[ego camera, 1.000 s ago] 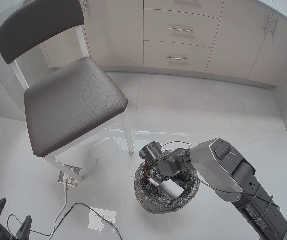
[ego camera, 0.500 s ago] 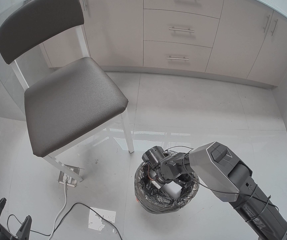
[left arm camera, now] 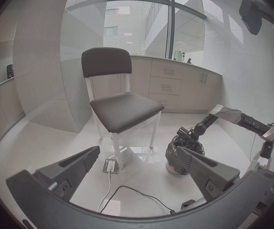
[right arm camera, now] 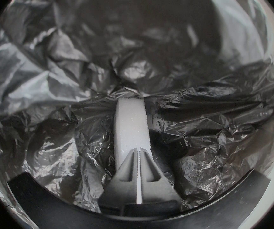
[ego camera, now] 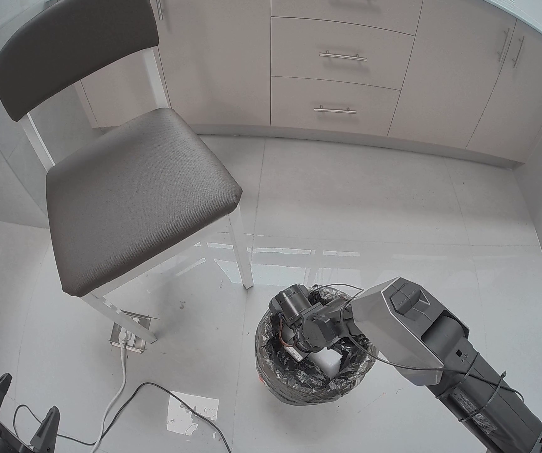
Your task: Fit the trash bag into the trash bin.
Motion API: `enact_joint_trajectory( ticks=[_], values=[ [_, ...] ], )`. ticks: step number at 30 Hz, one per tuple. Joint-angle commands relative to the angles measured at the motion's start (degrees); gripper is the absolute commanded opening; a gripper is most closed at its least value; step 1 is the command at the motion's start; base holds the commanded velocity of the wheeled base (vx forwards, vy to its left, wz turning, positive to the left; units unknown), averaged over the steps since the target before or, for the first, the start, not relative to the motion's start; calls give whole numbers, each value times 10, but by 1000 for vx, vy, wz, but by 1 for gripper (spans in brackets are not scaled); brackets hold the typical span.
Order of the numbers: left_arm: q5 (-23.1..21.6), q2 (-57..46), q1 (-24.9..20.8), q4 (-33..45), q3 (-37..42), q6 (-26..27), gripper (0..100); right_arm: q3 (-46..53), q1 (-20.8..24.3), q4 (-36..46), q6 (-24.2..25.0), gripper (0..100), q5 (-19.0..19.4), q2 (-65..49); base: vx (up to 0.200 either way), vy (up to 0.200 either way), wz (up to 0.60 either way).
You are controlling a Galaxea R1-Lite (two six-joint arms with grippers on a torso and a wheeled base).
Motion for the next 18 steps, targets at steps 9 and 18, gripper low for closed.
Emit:
enact_joint_trajectory(
  ticks=[9, 18],
  values=[
    [0, 1, 0, 0, 10, 0, 100, 0, 0, 0, -1, 0, 0, 12, 0, 0, 0],
    [0, 1, 0, 0, 10, 0, 100, 0, -4, 0, 0, 0, -1, 15, 0, 0, 0]
  ],
)
